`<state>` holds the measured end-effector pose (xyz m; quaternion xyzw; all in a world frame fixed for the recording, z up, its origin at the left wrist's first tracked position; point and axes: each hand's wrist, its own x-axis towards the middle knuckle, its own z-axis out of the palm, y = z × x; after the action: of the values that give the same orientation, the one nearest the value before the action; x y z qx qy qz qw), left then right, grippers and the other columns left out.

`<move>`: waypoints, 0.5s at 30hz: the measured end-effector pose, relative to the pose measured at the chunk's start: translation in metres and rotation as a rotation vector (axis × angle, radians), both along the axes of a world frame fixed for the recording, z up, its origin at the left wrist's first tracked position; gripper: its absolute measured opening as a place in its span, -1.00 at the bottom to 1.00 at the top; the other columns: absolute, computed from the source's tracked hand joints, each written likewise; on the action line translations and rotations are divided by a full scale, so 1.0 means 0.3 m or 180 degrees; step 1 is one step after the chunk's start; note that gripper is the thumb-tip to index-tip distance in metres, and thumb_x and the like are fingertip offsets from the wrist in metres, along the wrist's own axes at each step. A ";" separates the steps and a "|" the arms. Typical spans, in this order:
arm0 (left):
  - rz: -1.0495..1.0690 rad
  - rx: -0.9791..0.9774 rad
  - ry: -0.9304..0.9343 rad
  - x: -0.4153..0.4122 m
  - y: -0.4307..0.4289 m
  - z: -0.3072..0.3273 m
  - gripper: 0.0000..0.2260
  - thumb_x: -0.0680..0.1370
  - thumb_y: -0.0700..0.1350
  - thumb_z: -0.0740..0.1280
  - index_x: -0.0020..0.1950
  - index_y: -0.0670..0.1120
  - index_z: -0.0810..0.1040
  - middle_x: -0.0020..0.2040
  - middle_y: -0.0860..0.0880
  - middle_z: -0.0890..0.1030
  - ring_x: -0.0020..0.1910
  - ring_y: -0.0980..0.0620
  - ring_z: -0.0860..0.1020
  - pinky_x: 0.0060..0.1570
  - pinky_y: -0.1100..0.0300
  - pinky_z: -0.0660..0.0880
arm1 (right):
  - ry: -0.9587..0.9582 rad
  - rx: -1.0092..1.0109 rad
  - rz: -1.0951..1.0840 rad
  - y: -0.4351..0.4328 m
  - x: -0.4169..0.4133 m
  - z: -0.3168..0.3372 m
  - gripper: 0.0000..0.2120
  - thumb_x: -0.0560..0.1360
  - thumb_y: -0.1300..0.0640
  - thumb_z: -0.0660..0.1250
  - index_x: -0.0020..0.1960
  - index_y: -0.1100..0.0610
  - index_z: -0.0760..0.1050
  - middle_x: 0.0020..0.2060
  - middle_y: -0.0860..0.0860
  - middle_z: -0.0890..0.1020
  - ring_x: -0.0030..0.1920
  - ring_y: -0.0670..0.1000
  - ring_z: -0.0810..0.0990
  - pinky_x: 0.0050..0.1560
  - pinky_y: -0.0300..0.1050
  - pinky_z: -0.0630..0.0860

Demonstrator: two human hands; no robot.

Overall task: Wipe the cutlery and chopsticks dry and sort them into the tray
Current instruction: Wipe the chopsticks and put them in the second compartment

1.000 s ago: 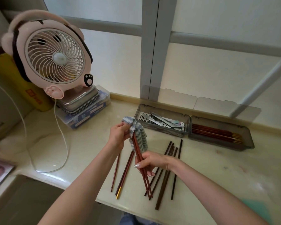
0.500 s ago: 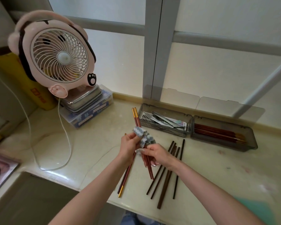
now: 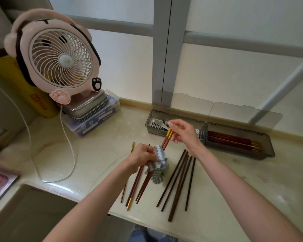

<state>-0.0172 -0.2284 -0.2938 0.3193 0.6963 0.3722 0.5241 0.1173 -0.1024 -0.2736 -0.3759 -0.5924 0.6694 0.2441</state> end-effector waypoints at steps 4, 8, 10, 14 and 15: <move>-0.0324 -0.0007 0.0041 0.027 0.016 0.020 -0.89 0.52 -0.33 0.25 -0.03 -0.29 0.56 -0.21 -0.10 0.59 -0.24 0.03 0.56 -0.32 0.30 0.51 | -0.0261 0.0028 0.0234 0.001 0.019 -0.012 -0.88 0.47 0.28 0.38 -0.02 0.30 0.59 -0.32 0.14 0.58 -0.44 -0.07 0.55 -0.40 -0.26 0.54; -0.0281 -0.0035 -0.0002 0.068 0.064 0.037 -0.84 0.60 -0.23 0.15 -0.02 -0.22 0.52 -0.17 -0.12 0.58 -0.17 -0.02 0.54 -0.17 0.19 0.48 | -0.0590 0.0219 0.0275 -0.039 0.012 -0.031 -0.91 0.44 0.34 0.39 -0.08 0.35 0.60 -0.26 0.16 0.62 -0.33 -0.01 0.60 -0.38 -0.26 0.56; -0.0415 -0.0087 -0.0066 0.079 0.077 0.048 -0.80 0.62 -0.21 0.13 -0.08 -0.19 0.52 -0.19 -0.10 0.59 -0.22 0.03 0.55 -0.21 0.25 0.50 | -0.0527 0.0223 0.0069 -0.020 0.026 -0.029 -0.97 0.43 0.36 0.39 -0.15 0.31 0.60 -0.34 0.17 0.61 -0.38 0.04 0.59 -0.40 -0.23 0.57; -0.0798 -0.0253 0.0129 0.082 0.089 0.046 -0.78 0.63 -0.16 0.12 -0.01 -0.23 0.52 -0.07 -0.17 0.59 -0.09 -0.08 0.57 0.01 0.08 0.52 | -0.0491 0.0165 -0.0400 0.067 0.094 -0.035 -0.96 0.44 0.36 0.39 -0.16 0.28 0.61 -0.48 0.11 0.62 -0.49 0.02 0.59 -0.39 -0.18 0.60; -0.0871 -0.0295 0.0133 0.088 0.091 0.042 -0.78 0.63 -0.16 0.12 0.04 -0.24 0.51 -0.02 -0.20 0.59 -0.03 -0.11 0.57 0.09 0.02 0.50 | -0.0519 0.0149 -0.0552 0.089 0.114 -0.036 -0.97 0.44 0.36 0.39 -0.14 0.30 0.61 -0.46 0.12 0.62 -0.49 0.02 0.60 -0.39 -0.18 0.61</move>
<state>0.0092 -0.2011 -0.2811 0.3943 0.6734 0.2579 0.5696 0.1517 -0.0757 -0.2845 -0.4730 -0.5911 0.5990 0.2609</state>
